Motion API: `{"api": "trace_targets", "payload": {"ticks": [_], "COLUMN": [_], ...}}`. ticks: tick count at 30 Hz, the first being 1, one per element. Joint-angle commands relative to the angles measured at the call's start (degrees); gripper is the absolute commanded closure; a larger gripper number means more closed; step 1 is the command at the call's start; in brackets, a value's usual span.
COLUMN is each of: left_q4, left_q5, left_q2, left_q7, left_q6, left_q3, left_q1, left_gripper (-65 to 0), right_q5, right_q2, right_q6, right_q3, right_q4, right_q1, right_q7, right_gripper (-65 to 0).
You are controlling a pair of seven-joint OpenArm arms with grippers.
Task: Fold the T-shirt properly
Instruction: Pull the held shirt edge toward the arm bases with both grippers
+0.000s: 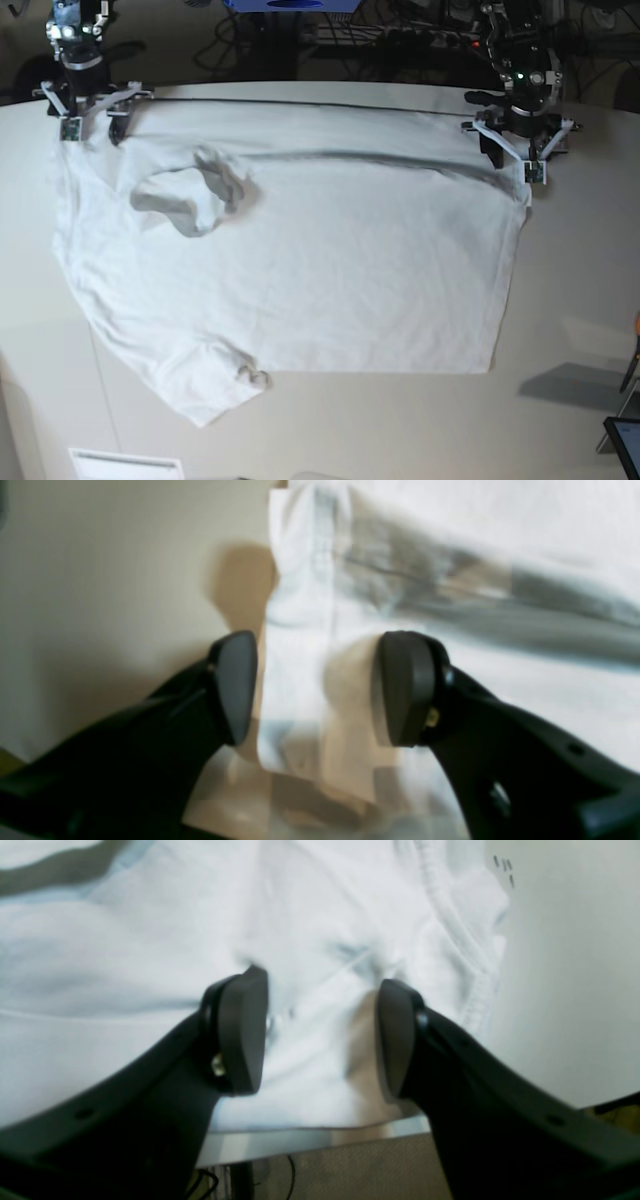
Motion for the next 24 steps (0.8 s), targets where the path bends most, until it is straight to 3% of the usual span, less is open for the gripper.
{"api": "trace_targets", "payload": {"ticks": [1,11,16,24], "left_q4": [0.48,3.47,9.98,10.85], "left_q5": [1.08,0.99,0.9,0.46], "left_q2": [0.09,0.26,0.44,0.79], "left_q7": [2.37,2.37,2.63,2.63], "left_q6": [-0.14,-0.14,-0.14,-0.14], "left_q3": [-0.25,-0.96,-1.05,-2.45], "left_q1": [1.25,2.48,2.48,1.95], "left_gripper": [-38.6,-38.6,-38.6,-38.6], "right_q5": [-2.42,-2.42,-2.33,-2.07], "right_q2": [0.59,0.59,0.24,0.24], "right_q6": [-3.34,-3.34,-3.25,-3.25], "right_q3": [1.41,2.55,2.11,2.02], "right_q4": [-1.54,-1.18,4.27,11.74], "right_q1": [-1.11,-1.11,-1.2,0.39], "right_q7": [-9.07,-8.89,-6.17,-6.17], "right_gripper": [-32.9,-32.9,-32.9,-32.9]}}
